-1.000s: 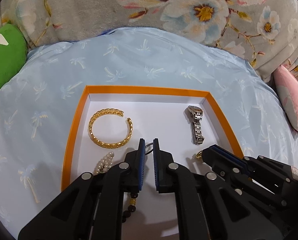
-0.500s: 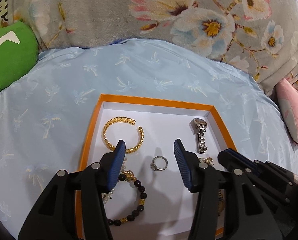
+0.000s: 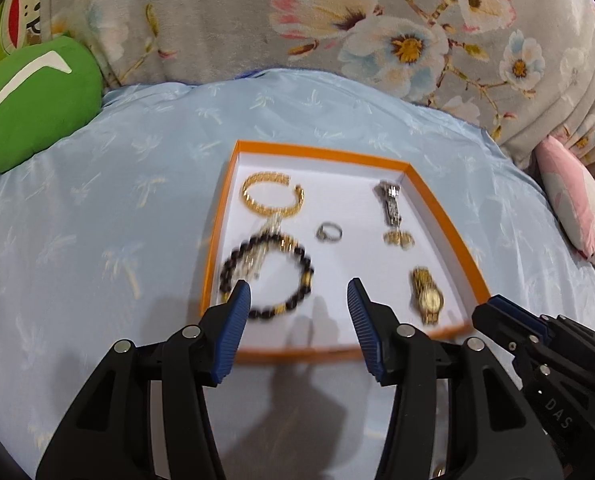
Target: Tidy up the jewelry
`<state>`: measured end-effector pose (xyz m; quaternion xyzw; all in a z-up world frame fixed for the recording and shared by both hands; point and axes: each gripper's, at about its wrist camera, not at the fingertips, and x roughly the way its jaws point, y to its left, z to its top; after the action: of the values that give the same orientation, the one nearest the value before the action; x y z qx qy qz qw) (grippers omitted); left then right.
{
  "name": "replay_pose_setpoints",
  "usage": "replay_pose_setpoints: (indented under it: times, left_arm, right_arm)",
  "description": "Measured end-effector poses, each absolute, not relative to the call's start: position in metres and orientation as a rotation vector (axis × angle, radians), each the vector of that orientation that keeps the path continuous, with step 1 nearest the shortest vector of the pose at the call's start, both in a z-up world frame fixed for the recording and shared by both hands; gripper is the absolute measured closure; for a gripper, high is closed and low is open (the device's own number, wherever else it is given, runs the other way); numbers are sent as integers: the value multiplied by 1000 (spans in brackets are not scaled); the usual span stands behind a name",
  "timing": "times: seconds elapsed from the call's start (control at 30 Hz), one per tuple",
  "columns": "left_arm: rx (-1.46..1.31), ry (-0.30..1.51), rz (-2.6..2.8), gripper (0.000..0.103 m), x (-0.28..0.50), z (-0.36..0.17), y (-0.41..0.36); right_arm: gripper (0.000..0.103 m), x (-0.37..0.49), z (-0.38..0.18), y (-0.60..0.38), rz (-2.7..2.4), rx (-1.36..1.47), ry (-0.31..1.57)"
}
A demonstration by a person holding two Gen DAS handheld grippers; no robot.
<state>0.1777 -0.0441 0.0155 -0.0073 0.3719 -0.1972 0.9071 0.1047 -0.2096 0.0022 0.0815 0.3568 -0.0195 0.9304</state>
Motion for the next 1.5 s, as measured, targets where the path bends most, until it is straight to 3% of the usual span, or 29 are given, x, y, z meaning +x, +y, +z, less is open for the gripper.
replay_pose_setpoints:
  times: [0.17, 0.63, 0.97, 1.2, 1.5]
  left_arm:
    - [85, 689, -374, 52, 137, 20, -45]
    - [20, 746, -340, 51, 94, 12, -18]
    - [9, 758, -333, 48, 95, 10, -15]
    - [14, 764, -334, 48, 96, 9, -15]
    - [21, 769, -341, 45, 96, 7, -18]
  right_arm:
    - [86, 67, -8, -198, -17, 174, 760]
    - [70, 24, -21, -167, 46, 160, 790]
    - [70, 35, -28, -162, 35, 154, 839]
    - [83, 38, -28, -161, 16, 147, 844]
    - [84, 35, -25, -163, -2, 132, 828]
